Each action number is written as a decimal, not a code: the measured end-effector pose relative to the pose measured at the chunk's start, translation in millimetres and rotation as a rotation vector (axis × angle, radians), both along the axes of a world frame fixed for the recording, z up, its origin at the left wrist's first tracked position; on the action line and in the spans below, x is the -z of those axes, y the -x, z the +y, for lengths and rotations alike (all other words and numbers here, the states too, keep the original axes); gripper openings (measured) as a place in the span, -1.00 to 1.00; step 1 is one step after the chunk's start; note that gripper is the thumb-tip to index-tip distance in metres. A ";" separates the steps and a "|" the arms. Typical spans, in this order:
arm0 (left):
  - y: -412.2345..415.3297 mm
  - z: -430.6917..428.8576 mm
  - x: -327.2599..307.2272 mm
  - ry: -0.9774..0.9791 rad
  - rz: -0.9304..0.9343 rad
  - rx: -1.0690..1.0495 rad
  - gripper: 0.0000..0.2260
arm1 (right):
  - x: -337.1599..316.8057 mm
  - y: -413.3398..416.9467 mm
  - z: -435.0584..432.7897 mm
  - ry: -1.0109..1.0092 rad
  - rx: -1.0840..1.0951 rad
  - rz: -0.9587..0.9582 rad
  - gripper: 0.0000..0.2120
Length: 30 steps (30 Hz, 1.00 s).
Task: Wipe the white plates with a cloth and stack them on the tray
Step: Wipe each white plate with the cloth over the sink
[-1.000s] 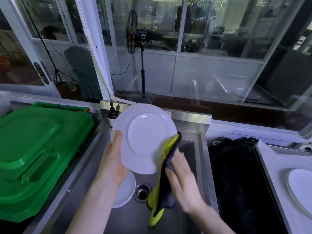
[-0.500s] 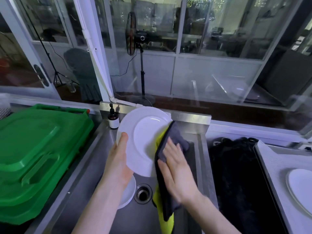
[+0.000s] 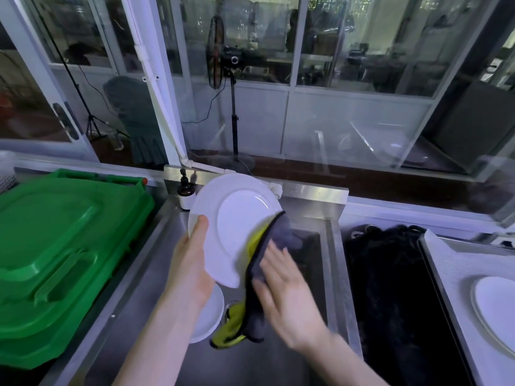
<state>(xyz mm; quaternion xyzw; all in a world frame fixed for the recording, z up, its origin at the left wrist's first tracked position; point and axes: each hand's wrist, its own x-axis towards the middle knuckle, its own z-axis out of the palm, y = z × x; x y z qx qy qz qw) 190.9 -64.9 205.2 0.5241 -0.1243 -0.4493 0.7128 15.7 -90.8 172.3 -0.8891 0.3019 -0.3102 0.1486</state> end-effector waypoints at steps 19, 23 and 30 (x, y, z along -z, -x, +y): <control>-7.5 -1.3 17.4 -0.041 0.082 0.057 -0.49 | 21.4 9.6 -9.8 -0.394 0.005 -0.239 -0.64; -15.8 -9.7 15.4 -0.091 0.077 0.006 -0.65 | 23.0 13.1 -7.9 -0.572 0.240 -0.546 -0.80; -32.1 -31.1 9.7 -0.079 0.166 -0.008 -0.69 | 16.0 7.7 -19.2 -0.355 0.192 -0.084 -0.42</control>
